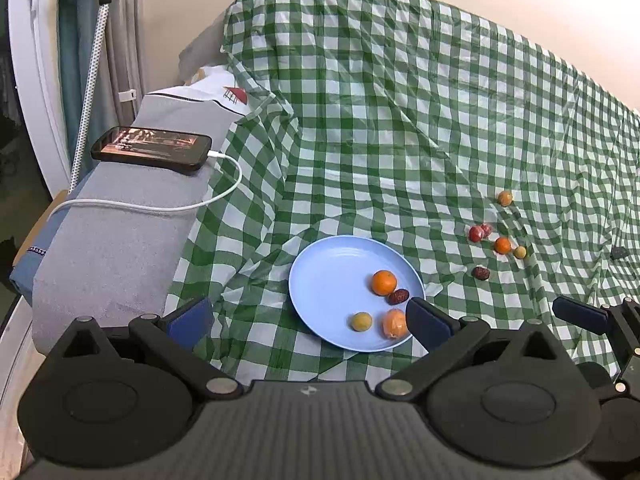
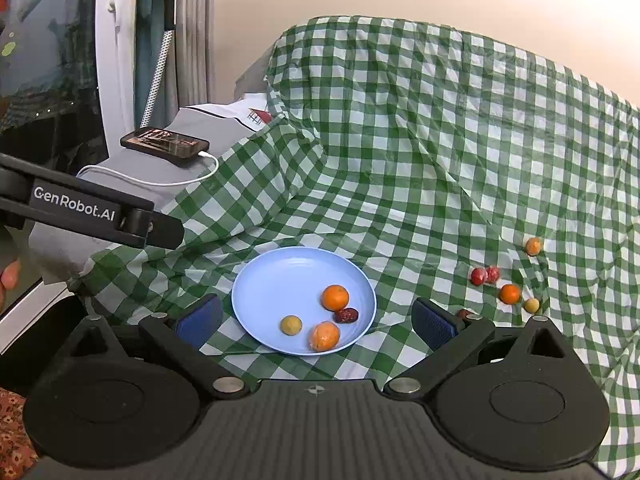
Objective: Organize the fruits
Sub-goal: 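Lift both open tools away from the plate, then grasp a red fruit with the left tool while the right tool grasps a third orange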
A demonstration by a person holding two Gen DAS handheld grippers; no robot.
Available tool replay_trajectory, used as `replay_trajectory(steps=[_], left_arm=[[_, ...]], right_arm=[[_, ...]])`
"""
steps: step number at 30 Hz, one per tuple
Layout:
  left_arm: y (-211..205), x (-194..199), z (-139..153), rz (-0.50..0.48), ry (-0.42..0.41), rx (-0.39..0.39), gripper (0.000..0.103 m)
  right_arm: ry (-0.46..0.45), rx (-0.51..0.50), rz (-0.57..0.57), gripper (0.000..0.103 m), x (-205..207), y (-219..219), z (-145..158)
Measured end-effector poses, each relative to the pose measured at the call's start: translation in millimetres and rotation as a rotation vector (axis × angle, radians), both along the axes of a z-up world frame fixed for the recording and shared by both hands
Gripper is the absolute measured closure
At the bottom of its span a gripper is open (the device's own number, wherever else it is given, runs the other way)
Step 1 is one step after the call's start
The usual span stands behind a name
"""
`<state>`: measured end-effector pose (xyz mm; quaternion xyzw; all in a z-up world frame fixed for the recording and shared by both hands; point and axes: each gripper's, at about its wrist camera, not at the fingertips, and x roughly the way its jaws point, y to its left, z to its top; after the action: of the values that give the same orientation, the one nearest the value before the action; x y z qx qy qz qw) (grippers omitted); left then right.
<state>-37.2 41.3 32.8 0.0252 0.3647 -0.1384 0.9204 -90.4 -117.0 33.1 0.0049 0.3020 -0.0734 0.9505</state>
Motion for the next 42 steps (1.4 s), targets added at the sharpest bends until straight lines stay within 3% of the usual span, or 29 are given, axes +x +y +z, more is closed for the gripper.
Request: replay_trajectory(steps=[10,18,27,31,37,42], left_arm=[[-12,25,-8,0.019,0.061,0.031,0.000],[-46,55,-15,0.001,0.092,0.079,0.000],[-132,109,-31,-0.110,0.110,0.117,0.000],[-178,141,-44,-0.151,0.122,0.133,0.000],[-229,181,-67,-0.180,0.151,0.158,0.000],[-266,205,-91,-0.216,0.168,0.173,0.000]], right_arm=[[0.000,0.046,0.008,0.003,14,-13,-16],[0.014,0.097,-0.235,0.003,29,-84,-48],[-0.027,0.067,-0.487,0.004,54,-198,-98],[-0.016,0.045,-0.516,0.011,77,-245,-130],[0.041,0.082,-0.522,0.036,123,-305,-180],[0.044,0.071,-0.515,0.038,153,-332,-206]])
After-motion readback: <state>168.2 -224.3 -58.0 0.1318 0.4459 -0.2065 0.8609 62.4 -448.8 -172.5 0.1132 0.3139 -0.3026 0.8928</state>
